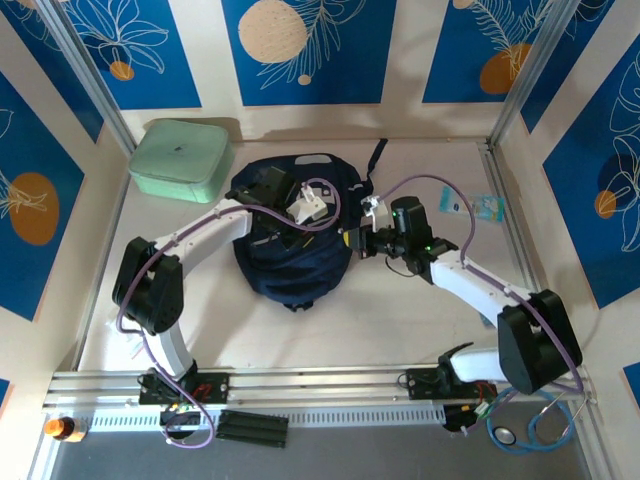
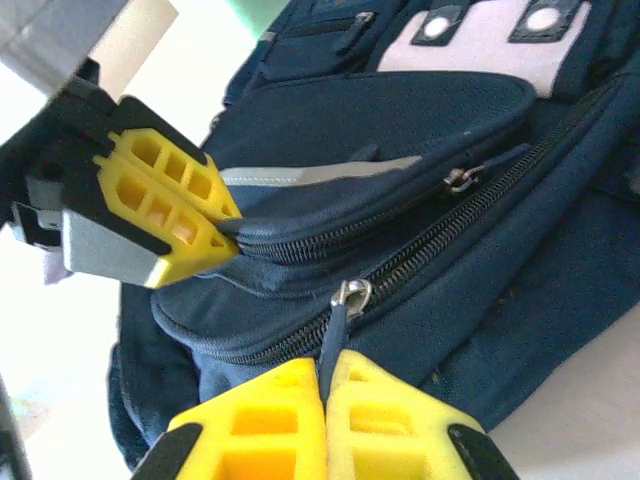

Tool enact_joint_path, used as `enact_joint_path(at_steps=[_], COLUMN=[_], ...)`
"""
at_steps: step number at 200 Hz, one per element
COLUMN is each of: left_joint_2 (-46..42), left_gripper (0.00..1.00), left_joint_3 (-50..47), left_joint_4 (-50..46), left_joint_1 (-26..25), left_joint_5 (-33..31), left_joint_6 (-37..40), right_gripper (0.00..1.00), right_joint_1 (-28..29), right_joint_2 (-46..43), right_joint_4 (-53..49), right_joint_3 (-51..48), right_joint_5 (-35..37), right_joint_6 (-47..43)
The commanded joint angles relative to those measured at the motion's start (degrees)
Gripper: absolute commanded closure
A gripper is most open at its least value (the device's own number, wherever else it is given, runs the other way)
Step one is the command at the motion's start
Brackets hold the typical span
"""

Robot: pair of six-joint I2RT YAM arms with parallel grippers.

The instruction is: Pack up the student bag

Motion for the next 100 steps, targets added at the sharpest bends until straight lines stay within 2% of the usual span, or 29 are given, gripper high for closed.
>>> enact_joint_path(at_steps=[1,35,58,100], left_joint_2=[-0.3,-1.4,-1.2,0.7], left_gripper=[1.00,1.00,1.00,1.00], left_joint_3=[3.6,2.4,2.3,3.0], left_joint_4=[8.0,7.9,9.6,14.3], left_joint_1=[1.9,2.6,2.5,2.5], left_joint_5=[-2.7,0.3,4.5,7.8], left_joint_6=[0.0,0.9,-1.2,-6.9], right_gripper=[1.00,1.00,1.00,1.00], right_joint_1=[3.1,4.8,6.4,10.8], right_joint_2=[-5.5,-7.9,-5.8,-0.2], right_joint_4=[-2.9,-5.6,-6.7,-2.2], right_joint_3=[-2.7,-3.1,-1.7,0.3], right_joint_5=[1.4,5.5,4.3,3.1], right_joint_6=[-2.8,-6.7,-8.2,-6.7])
